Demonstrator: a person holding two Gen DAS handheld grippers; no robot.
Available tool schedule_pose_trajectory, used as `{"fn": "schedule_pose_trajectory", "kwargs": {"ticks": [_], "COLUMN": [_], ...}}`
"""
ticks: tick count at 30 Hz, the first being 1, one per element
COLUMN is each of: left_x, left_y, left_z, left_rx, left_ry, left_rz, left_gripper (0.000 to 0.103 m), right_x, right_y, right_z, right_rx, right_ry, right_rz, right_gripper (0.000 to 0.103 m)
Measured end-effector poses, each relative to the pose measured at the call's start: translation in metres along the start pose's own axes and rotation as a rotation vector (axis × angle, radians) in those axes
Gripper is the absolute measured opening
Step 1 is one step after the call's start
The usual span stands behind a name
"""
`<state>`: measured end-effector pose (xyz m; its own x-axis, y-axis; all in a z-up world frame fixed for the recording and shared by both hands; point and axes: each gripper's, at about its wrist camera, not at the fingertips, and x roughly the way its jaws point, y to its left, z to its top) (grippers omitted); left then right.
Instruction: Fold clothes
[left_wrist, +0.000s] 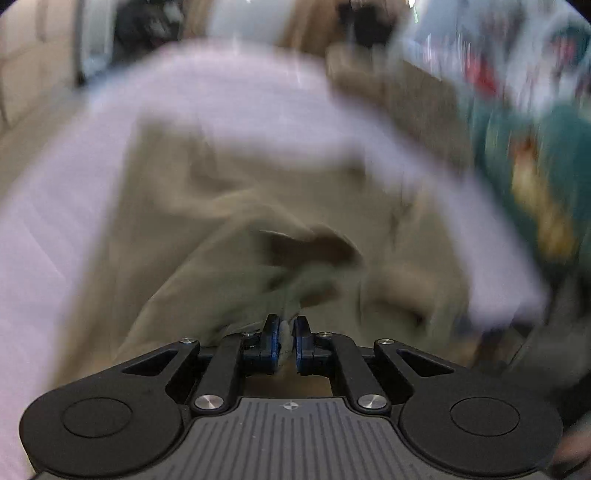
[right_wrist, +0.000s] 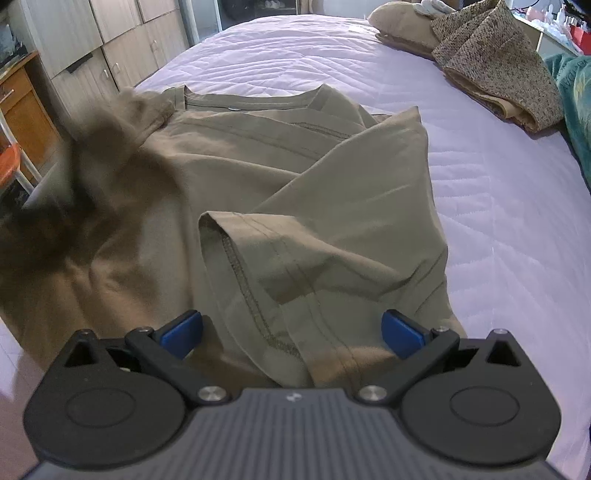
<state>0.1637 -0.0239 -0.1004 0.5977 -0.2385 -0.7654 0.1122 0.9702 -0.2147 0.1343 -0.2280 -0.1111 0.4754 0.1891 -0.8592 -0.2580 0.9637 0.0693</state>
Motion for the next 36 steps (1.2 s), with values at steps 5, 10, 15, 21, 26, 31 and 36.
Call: {"fn": "schedule_pose_trajectory", "kwargs": {"ticks": [5, 10, 15, 21, 26, 31, 36], "left_x": [-0.057, -0.127, -0.106, -0.059, -0.094, -0.133, -0.108], "left_y": [-0.007, 0.014, 0.042, 0.052, 0.043, 0.071, 0.101], "left_z": [0.003, 0.017, 0.007, -0.049, -0.039, -0.030, -0.039], "left_rx": [0.049, 0.026, -0.038, -0.022, 0.029, 0.001, -0.112], "left_ry": [-0.119, -0.250, -0.196, 0.017, -0.026, -0.080, 0.042], "left_rz": [-0.090, -0.160, -0.040, -0.013, 0.023, 0.142, 0.151], "left_gripper": [0.011, 0.019, 0.026, 0.025, 0.026, 0.041, 0.041], "right_x": [-0.011, -0.047, -0.066, 0.000, -0.003, -0.073, -0.074], "right_y": [-0.007, -0.002, 0.037, 0.054, 0.062, 0.006, -0.082], "right_z": [0.003, 0.022, 0.046, 0.044, 0.029, 0.013, -0.028], "right_rx": [0.064, 0.156, 0.110, 0.167, -0.060, -0.014, 0.241], "right_ry": [-0.007, -0.141, -0.244, -0.094, 0.091, 0.053, 0.067], "right_rz": [0.042, 0.215, 0.364, 0.406, 0.152, 0.076, 0.016], "right_gripper": [0.103, 0.103, 0.103, 0.102, 0.093, 0.098, 0.101]}}
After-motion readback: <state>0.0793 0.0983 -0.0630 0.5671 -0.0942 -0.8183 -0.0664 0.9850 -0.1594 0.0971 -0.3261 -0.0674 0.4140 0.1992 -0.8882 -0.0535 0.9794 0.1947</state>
